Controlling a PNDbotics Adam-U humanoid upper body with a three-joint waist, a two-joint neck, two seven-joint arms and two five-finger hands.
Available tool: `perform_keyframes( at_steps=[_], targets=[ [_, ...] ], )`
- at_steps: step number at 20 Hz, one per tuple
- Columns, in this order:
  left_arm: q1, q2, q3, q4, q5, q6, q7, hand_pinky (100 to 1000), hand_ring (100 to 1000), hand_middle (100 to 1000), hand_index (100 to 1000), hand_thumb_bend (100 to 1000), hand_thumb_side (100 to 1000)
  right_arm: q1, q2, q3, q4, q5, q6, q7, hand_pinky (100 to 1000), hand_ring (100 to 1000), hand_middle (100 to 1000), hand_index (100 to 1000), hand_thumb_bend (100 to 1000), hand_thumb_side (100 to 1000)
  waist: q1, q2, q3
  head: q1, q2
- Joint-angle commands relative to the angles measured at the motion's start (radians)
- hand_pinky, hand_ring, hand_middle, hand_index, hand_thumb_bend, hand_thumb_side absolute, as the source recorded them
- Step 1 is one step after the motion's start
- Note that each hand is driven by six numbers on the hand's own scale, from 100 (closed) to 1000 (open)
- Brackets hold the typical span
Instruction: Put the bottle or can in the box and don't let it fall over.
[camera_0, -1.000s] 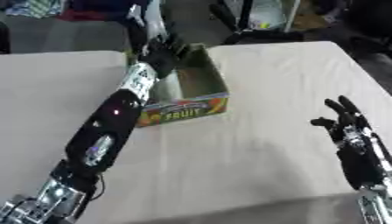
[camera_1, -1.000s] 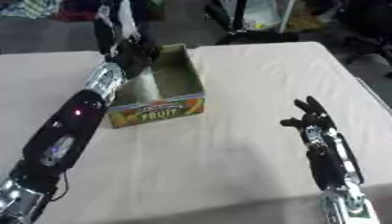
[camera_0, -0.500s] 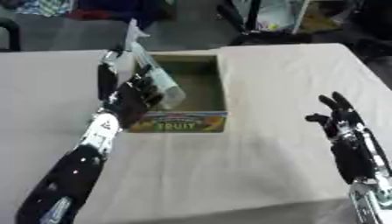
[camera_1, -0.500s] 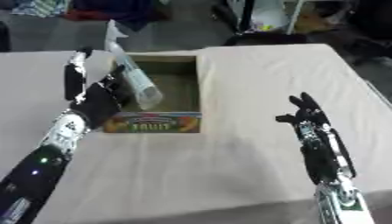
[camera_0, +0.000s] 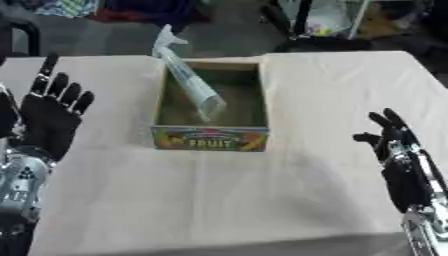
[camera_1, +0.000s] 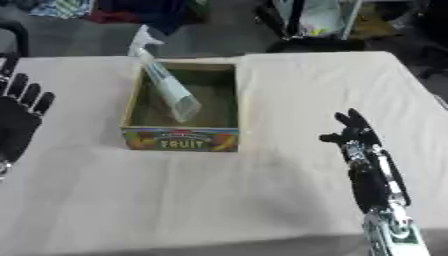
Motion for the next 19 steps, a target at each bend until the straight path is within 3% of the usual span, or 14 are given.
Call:
perform_keyframes(
  at_steps=[1, 7, 19],
  targets=[
    [0.003, -0.042, 0.017, 0.002, -0.027, -0.015, -0.017, 337, 275, 306, 984, 332, 852, -0.005, -0.019, -0.003, -0.009, 0.004, -0.001, 0.000, 988, 693, 921, 993, 100, 573, -0.003, -0.014, 0.000, 0.012, 0.005],
    [0.009, -0.068, 0.020, 0.040, -0.037, -0.015, -0.032, 337, 274, 307, 983, 335, 858, -0.003, -0.018, -0.005, -0.009, 0.001, -0.002, -0.001, 988, 693, 921, 993, 100, 572, -0.006, -0.013, 0.000, 0.029, 0.005],
    [0.017, -0.077, 0.024, 0.070, -0.047, -0.014, -0.028, 340, 267, 305, 980, 351, 861, 0.000, -0.018, -0.003, -0.011, -0.005, 0.000, 0.001, 988, 693, 921, 993, 100, 572, -0.008, -0.012, 0.001, 0.024, 0.004]
  ],
)
